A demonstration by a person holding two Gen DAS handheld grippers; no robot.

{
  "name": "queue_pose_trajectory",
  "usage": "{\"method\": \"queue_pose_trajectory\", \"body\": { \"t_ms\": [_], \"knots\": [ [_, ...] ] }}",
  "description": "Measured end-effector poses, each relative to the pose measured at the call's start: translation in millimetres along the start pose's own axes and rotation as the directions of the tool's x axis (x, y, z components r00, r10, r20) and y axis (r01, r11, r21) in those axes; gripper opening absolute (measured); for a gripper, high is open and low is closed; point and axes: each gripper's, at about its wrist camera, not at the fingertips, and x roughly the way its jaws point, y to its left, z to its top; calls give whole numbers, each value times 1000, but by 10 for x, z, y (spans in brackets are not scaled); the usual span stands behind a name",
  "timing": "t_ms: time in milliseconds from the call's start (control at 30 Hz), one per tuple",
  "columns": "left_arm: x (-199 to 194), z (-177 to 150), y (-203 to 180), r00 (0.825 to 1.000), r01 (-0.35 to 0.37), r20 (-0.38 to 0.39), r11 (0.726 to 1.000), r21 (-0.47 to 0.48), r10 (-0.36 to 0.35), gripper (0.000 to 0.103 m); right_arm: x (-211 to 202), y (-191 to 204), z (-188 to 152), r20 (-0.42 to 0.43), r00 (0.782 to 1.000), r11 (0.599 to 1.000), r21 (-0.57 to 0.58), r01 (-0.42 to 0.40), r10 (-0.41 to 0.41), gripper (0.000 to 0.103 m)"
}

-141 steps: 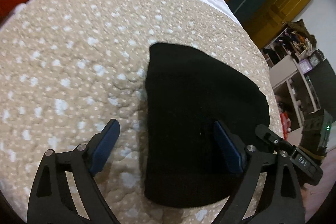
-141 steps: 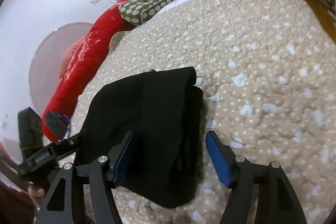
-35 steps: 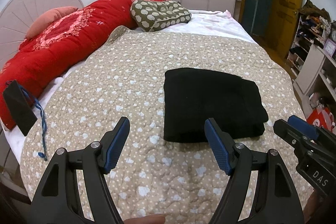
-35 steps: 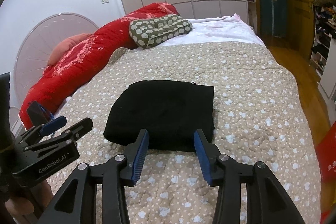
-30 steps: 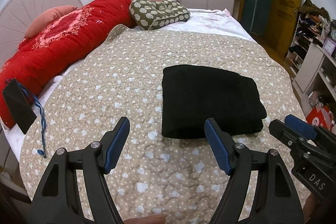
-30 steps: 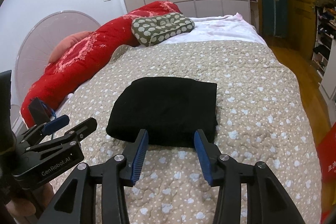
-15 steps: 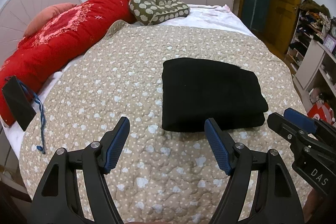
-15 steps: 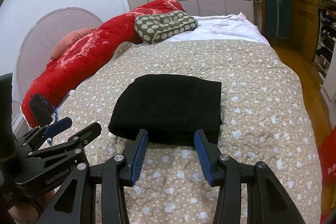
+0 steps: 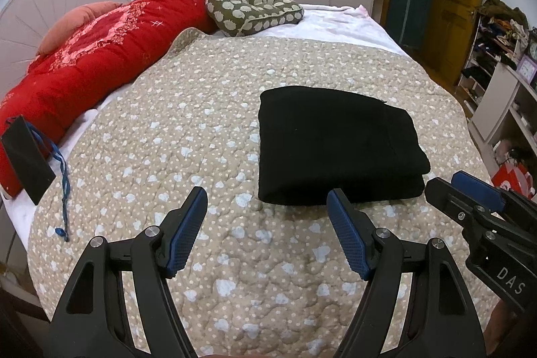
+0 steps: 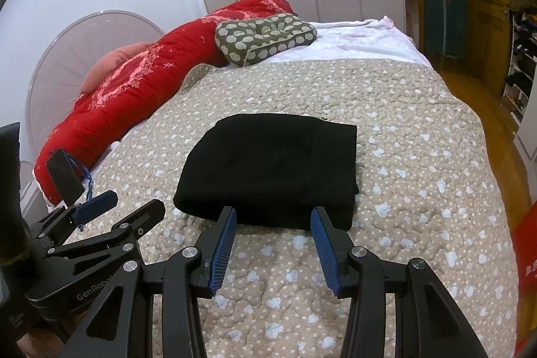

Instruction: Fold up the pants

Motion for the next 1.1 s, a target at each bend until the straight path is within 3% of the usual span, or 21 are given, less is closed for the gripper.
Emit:
{"method": "queue_pose_trajectory", "body": {
  "t_ms": [1100],
  "knots": [
    [95, -49, 29, 1000, 4, -28, 1000, -6, -4, 75, 100, 33, -55, -37, 999, 1000, 2, 4, -4, 45]
  ]
}}
